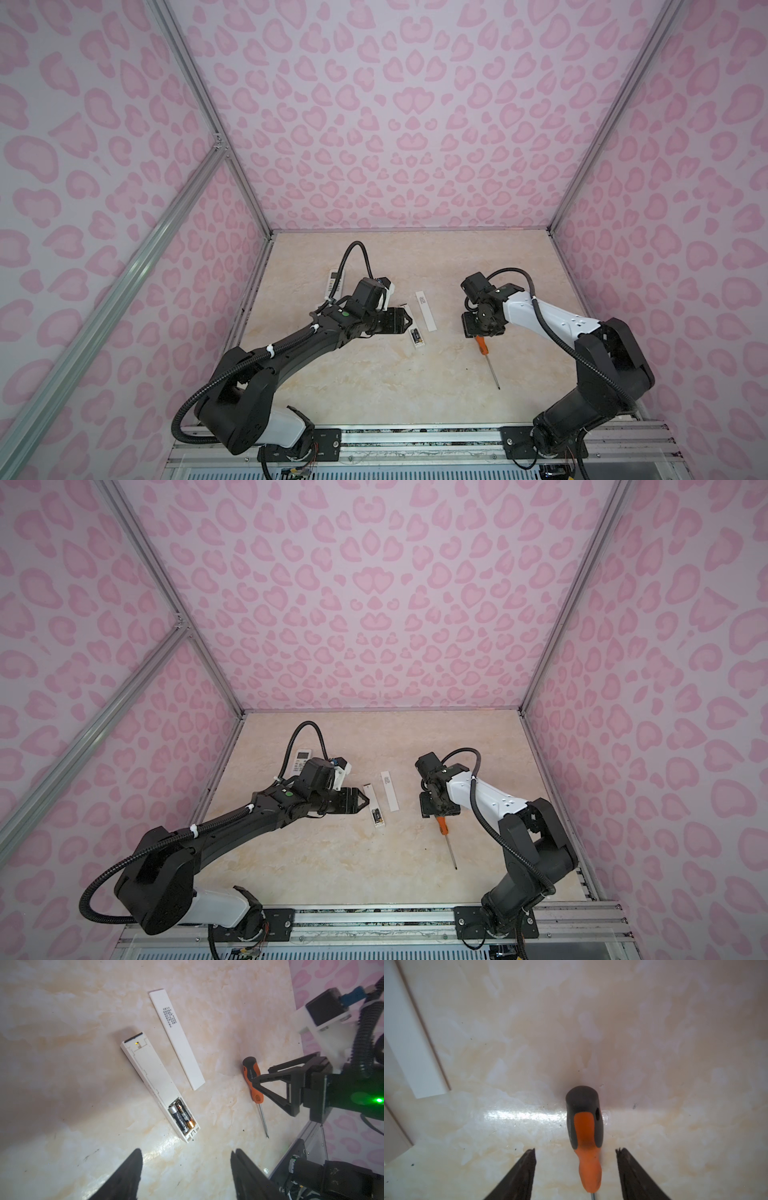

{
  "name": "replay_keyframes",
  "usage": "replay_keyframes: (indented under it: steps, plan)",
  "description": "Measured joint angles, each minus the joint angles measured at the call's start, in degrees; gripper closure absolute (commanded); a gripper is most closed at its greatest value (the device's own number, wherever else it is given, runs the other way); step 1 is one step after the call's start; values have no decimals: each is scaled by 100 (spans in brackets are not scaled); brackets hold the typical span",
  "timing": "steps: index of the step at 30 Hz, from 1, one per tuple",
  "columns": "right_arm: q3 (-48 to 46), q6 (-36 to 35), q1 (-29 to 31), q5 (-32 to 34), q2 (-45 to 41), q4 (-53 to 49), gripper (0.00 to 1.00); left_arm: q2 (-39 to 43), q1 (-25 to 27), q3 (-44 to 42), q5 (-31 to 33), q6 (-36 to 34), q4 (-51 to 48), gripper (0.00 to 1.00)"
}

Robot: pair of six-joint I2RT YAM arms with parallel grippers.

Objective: Unload the batteries from the remote control
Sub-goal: 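Grasp the orange screwdriver handle with the right gripper, then lift the screwdriver toward the left gripper while the left arm rises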

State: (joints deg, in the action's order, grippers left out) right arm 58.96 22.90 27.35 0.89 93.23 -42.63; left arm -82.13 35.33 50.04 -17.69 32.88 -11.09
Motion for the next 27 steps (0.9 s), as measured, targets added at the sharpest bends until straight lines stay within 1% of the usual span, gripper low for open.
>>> replay_keyframes:
  steps: [4, 7, 8, 12, 15, 17, 24, 27]
  plan:
    - [59, -2, -15, -66, 433, 133, 41, 0, 31, 20, 24, 7, 50, 29]
    - [72, 0, -26, -103, 595, 232, 47, 24, 39, 20, 170, 7, 37, 29]
    - [72, 2, -28, -127, 619, 264, 50, 44, 39, 33, 201, 4, 4, 30]
    - [20, 7, -37, -243, 562, 442, 70, 118, 39, 66, 337, 0, -98, 30]
    - [-81, 46, -72, -264, 402, 542, 78, 179, 39, 74, 417, -20, -116, 29]
    - [-136, 50, -122, -240, 278, 610, 81, 258, 39, 79, 426, -48, -114, 29]
    - [-142, 299, -186, -247, -184, 739, 84, 715, 59, 9, 533, -184, 35, 30]
    - [-83, 516, -186, -352, -520, 879, 87, 857, 192, -2, 610, -308, 186, 30]
